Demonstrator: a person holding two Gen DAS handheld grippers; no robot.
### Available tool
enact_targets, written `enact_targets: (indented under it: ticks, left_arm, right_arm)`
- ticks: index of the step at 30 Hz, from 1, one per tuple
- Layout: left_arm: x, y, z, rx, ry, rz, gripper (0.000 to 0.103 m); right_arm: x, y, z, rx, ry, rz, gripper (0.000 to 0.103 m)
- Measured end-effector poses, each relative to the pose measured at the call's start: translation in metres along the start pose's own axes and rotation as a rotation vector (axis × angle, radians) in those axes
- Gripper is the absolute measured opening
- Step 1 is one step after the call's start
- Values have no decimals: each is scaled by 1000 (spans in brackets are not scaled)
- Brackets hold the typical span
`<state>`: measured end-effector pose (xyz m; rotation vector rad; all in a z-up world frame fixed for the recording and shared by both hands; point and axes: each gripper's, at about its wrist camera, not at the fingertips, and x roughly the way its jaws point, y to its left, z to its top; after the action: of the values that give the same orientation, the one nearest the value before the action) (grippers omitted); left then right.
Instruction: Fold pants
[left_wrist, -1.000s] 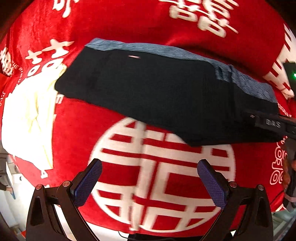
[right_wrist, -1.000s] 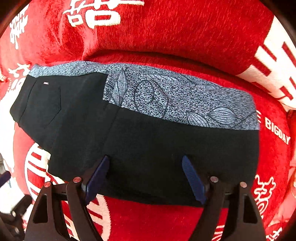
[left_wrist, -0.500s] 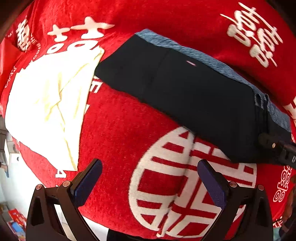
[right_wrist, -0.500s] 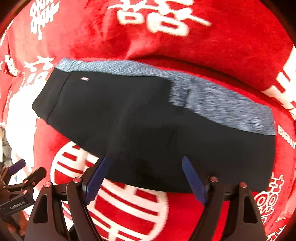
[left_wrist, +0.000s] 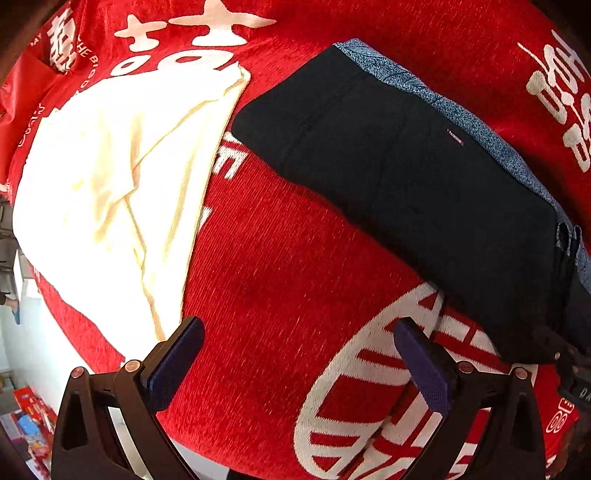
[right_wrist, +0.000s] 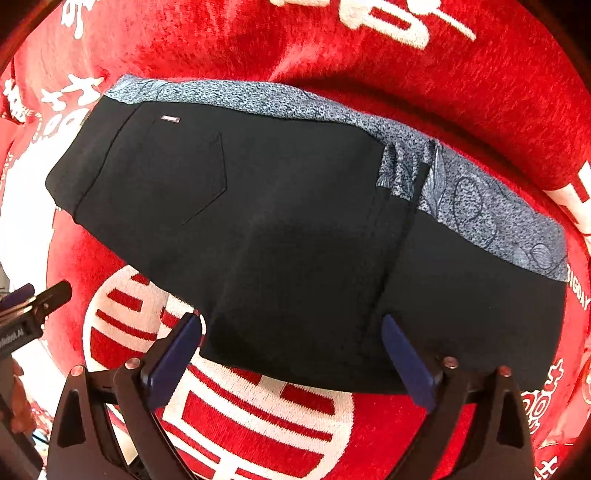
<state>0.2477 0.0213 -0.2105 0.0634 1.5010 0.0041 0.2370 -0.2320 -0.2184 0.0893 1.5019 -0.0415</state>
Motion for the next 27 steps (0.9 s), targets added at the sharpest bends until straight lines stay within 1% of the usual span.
enact_targets:
  ticks: [5, 8, 13, 18, 22, 24, 26, 27]
  left_arm:
    - [4, 0, 9, -1, -1, -25, 103]
    - [5, 1, 13, 0, -4, -35, 103]
    - [7, 1, 35, -7, 2, -49, 103]
    - [11, 10, 45, -14, 1, -64, 103]
    - [14, 20, 56, -43, -14, -131, 103]
    - [14, 28, 64, -69, -35, -217, 103]
    - [15, 38, 73, -110, -63, -314, 103]
    - [17, 42, 77, -126, -68, -344, 103]
  right_arm:
    - [4, 10, 0, -18, 13, -36, 99]
    - [7, 13, 4, 2, 19, -42, 100]
    - [6, 19, 13, 31, 22, -47, 100]
    - [0, 18, 13, 28, 23, -57, 100]
    - [-3, 23, 8, 21, 5, -35, 100]
    - [-2, 27, 5, 8, -10, -1, 100]
    - [2, 29, 0, 26, 7, 82, 100]
    - [7, 28, -2, 44, 19, 114, 100]
